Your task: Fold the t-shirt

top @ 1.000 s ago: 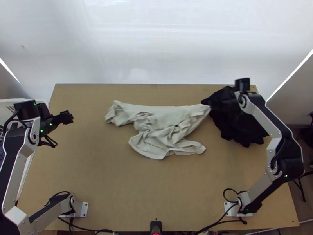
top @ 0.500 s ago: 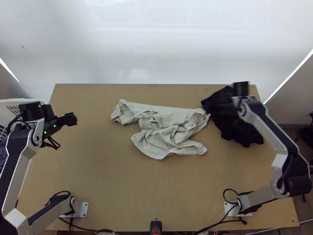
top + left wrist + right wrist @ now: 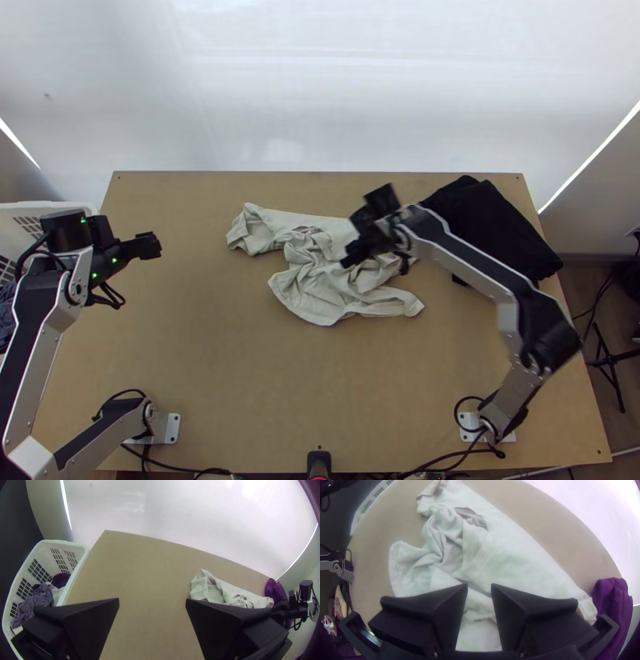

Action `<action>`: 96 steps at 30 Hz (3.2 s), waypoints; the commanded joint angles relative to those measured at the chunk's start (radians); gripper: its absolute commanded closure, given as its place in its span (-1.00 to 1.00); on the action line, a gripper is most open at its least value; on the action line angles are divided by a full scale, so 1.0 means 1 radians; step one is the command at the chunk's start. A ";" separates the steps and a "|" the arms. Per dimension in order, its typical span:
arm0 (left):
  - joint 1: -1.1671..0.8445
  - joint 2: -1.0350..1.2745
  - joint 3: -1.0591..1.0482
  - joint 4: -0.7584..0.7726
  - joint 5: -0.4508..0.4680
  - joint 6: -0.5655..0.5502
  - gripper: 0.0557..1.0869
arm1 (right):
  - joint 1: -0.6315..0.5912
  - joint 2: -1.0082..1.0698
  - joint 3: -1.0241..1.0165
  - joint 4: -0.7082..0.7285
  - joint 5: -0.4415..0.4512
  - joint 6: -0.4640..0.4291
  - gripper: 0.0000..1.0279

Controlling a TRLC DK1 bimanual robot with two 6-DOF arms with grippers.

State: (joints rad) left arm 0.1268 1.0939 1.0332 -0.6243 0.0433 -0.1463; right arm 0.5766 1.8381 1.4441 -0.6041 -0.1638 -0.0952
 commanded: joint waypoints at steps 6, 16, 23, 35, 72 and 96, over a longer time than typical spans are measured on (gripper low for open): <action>-0.004 -0.015 -0.015 0.008 -0.006 0.001 -0.89 | 0.132 0.227 0.160 -0.014 0.049 -0.017 0.30; 0.005 -0.023 -0.041 0.021 -0.006 0.011 -0.89 | 0.121 0.273 0.217 -0.014 0.083 -0.032 0.30; 0.036 -0.029 -0.032 0.021 -0.006 0.036 -0.89 | 0.118 0.280 0.236 -0.014 0.139 -0.037 -0.17; 0.036 -0.017 -0.010 0.021 -0.006 0.040 -0.89 | 0.108 0.322 0.259 -0.013 0.233 -0.044 -0.17; 0.017 -0.014 -0.004 0.014 -0.005 0.017 -0.89 | -0.304 0.420 0.648 0.083 0.386 0.037 0.94; 0.013 -0.012 0.007 0.012 -0.006 0.007 -0.89 | -0.124 0.357 0.604 -0.169 0.337 0.048 0.54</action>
State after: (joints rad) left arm 0.1402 1.0840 1.0264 -0.6109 0.0372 -0.1352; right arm 0.4000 2.2063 2.0739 -0.7258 0.2012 -0.0528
